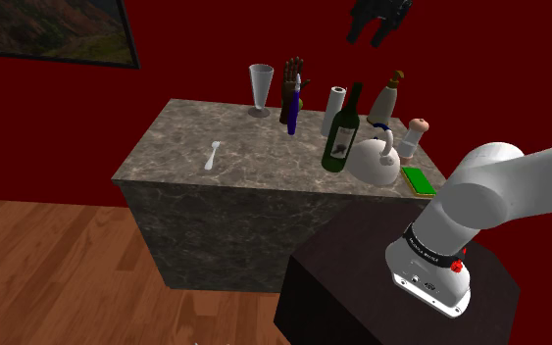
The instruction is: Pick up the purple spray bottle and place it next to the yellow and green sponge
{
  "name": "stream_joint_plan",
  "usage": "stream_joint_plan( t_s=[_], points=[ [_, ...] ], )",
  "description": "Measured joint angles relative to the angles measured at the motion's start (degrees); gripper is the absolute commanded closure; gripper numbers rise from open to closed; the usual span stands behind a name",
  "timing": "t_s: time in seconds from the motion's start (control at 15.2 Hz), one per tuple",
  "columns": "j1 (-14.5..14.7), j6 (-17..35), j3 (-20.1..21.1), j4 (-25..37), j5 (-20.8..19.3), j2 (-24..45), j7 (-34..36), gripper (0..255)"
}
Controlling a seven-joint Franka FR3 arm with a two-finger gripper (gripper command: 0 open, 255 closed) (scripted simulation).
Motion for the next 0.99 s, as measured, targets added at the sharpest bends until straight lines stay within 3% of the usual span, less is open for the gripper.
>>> stream_joint_plan(
  t_s=[0.2, 0.99],
  points=[
    [-0.4, 1.3, 0.1, 0.4, -0.2, 2.2, 0.6, 0],
    [-3.7, 11.0, -0.2, 11.0, -2.2, 27.2, 6.7, 0]
  ],
)
